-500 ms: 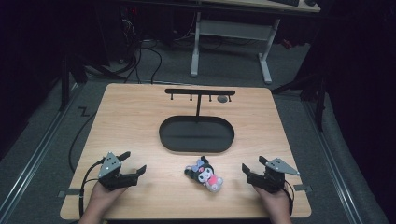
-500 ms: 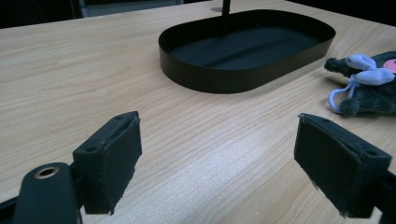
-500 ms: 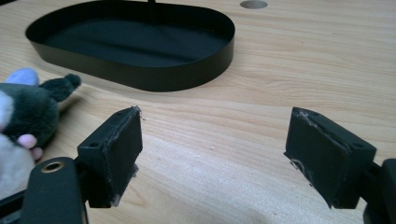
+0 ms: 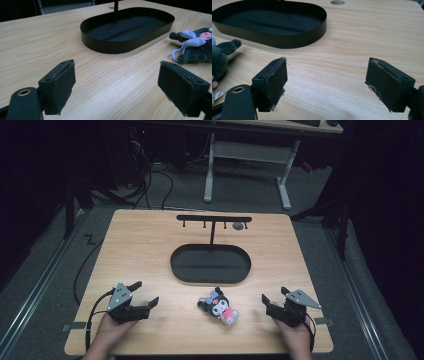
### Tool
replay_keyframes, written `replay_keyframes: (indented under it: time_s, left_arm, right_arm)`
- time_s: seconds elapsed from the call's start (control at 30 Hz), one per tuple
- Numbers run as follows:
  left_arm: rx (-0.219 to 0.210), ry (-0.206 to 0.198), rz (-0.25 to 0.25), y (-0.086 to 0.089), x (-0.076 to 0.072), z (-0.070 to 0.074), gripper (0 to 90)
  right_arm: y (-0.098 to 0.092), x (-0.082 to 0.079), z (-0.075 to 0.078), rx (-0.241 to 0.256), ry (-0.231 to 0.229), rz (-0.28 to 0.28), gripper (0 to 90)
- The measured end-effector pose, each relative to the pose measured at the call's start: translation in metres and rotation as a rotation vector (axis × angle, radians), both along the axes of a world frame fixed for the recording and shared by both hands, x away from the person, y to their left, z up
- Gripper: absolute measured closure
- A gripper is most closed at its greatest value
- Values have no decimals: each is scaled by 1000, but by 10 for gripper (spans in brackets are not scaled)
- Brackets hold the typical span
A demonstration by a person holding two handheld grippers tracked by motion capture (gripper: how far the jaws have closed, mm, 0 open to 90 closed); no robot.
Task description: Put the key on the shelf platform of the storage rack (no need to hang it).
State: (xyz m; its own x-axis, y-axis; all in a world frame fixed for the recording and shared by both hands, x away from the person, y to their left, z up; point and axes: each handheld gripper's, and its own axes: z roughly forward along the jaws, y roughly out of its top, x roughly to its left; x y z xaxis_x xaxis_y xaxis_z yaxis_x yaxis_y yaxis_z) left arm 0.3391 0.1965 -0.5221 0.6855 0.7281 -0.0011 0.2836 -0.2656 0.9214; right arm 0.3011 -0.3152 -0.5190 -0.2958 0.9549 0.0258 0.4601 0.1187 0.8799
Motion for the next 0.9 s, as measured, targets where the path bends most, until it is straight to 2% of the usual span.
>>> replay_keyframes:
  time_s: [0.03, 0.1, 0.23, 0.3, 0.37, 0.43, 0.47, 0.5, 0.7, 0.73, 0.83, 0.9]
  left_arm:
    - [11, 7, 3, -1, 1, 1, 153]
    - [1, 6, 3, -1, 1, 1, 153]
    - [-3, 11, 4, -1, 2, 1, 153]
    - [-2, -1, 8, -1, 1, 1, 160]
    - [-27, -9, 10, 2, 0, 2, 164]
    - [-32, -16, 11, 3, -1, 2, 168]
    - [-34, -22, 9, 4, -1, 3, 171]
    - [-40, -31, 7, 5, -2, 3, 175]
    - [-48, -36, 10, 7, -4, 4, 175]
    - [-54, -22, 7, 8, -3, 4, 175]
    - [-56, -4, 4, 7, -3, 3, 167]
    - [-48, -5, 5, 6, -4, 4, 156]
  right_arm:
    - [-3, 1, 0, 8, 19, -10, 173]
    - [-4, 0, 0, 18, 19, -14, 172]
    - [-7, -1, 0, 26, 0, -12, 172]
    - [-8, -1, 0, 38, -3, -11, 176]
    - [-9, -1, 2, 58, -13, -6, 202]
    - [-8, -1, 2, 60, -23, -4, 207]
    - [-8, -2, 3, 59, -27, -2, 208]
    - [-7, -1, 5, 36, -24, 1, 208]
    - [-2, -1, 9, 29, 6, 23, 219]
    - [0, 0, 9, 22, 18, 28, 206]
    - [2, 0, 10, 13, 13, 18, 186]
    - [5, 0, 11, -7, 12, 9, 164]
